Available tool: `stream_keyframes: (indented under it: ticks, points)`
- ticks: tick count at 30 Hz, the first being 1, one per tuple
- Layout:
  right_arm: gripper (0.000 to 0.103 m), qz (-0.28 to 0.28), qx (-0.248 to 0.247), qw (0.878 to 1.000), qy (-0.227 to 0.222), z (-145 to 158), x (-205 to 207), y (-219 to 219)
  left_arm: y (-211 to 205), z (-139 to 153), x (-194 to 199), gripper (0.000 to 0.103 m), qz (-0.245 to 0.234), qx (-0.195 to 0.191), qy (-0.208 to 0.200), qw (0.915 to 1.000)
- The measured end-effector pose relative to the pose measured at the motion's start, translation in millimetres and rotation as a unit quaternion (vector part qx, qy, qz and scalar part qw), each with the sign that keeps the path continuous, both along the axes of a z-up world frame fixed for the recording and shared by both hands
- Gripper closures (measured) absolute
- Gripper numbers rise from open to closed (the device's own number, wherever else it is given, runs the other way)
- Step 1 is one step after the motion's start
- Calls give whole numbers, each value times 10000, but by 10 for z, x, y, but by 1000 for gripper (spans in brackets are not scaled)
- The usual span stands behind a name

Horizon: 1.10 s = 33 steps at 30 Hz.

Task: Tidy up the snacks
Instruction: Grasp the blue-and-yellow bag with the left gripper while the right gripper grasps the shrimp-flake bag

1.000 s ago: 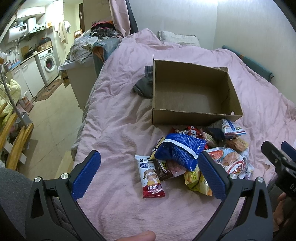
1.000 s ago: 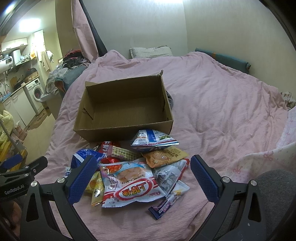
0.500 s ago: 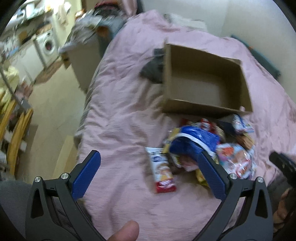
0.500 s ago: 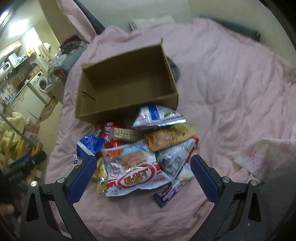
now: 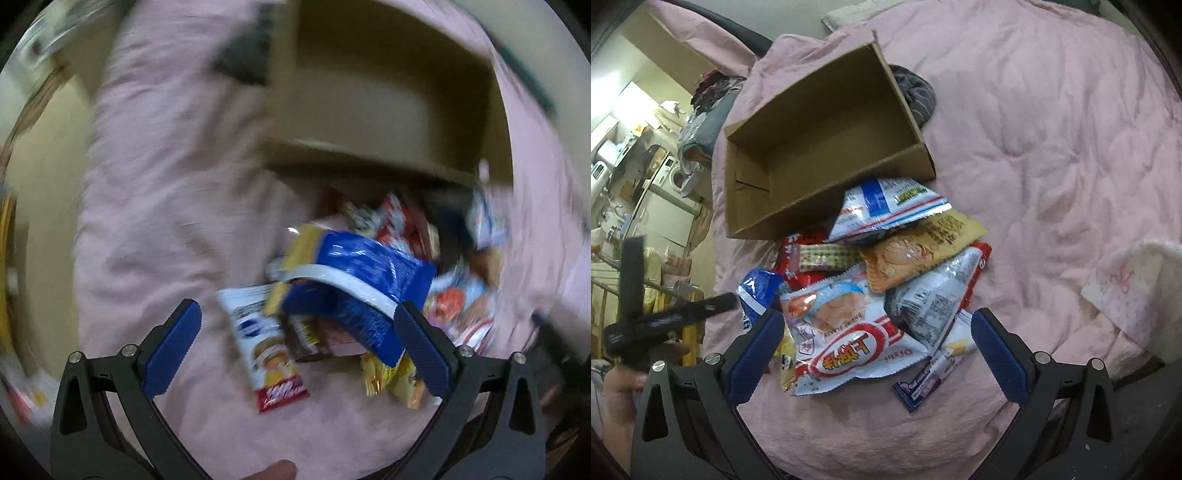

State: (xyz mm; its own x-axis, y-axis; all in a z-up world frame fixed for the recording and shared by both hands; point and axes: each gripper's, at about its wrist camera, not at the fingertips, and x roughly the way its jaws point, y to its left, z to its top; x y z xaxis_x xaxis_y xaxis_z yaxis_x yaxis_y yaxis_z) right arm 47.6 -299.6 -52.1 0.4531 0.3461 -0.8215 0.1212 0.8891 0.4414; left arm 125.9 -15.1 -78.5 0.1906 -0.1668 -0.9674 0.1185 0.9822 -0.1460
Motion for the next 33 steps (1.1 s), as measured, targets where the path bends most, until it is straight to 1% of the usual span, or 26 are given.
stream_keyframes:
  ticks: [1, 2, 4, 6, 9, 11, 13, 15, 18, 19, 20, 21, 22, 23, 25, 27, 28, 30, 33]
  points:
    - [0, 4, -13, 10000, 9, -9, 0, -4, -120, -83, 59, 0, -312, 98, 75, 9994]
    - [0, -8, -49, 10000, 17, -14, -4, -14, -182, -153, 102, 0, -476, 94, 206, 9986]
    - [0, -44, -71, 10000, 33, -33, -7, -41, -247, -291, 184, 0, -613, 29, 424, 9972]
    - [0, -70, -56, 9999, 96, -66, 5, -66, -276, -387, 247, 0, -615, 4, 511, 9968]
    - [0, -74, -114, 9998, 153, -96, 14, -60, -264, -421, 300, 0, -510, -147, 440, 9976]
    - [0, -64, -192, 9997, 170, -106, 22, -49, -262, -395, 298, 1, -497, -178, 331, 9981]
    - [0, -58, -223, 9996, 187, -120, 37, -40, -251, -354, 283, 15, -471, -276, 273, 9981]
    - [0, -54, -212, 9996, 198, -128, 52, -32, -201, -280, 255, 19, -325, -457, 168, 9983]
    - [0, -39, -205, 9996, 194, -138, 65, -16, -151, -151, 226, 19, -213, -526, -64, 9984]
    - [0, -23, -213, 9996, 198, -139, 65, -3, -132, -99, 216, 28, -174, -602, -177, 9979]
    - [0, -5, -220, 9996, 203, -140, 70, 9, -119, -114, 224, 37, -185, -646, -206, 9975]
    - [0, 10, -226, 9995, 201, -140, 73, 19, -114, -111, 213, 56, -187, -695, -177, 9972]
    - [0, 21, -235, 9995, 194, -140, 76, 31, -26, -43, 257, 63, -150, -732, -137, 9971]
    - [0, 32, -251, 9995, 183, -136, 78, 43, 16, -17, 280, 64, -77, -773, -128, 9969]
    - [0, 31, -281, 9995, 154, -127, 68, 46, 51, -1, 294, 79, -24, -822, -149, 9965]
    - [0, -3, -246, 9996, 149, -129, 60, 10, 96, 70, 190, 80, -5, -827, -205, 9964]
    - [0, -38, -194, 9997, 161, -133, 52, -15, 138, 165, 118, 80, -3, -821, -271, 9963]
    - [0, -123, -26, 9997, 213, -151, 40, -79, 199, 280, -23, 80, -37, -819, -385, 9959]
    - [0, -181, 246, 9988, 385, -207, 46, -140, 199, 379, -231, 80, -54, -685, -566, 9960]
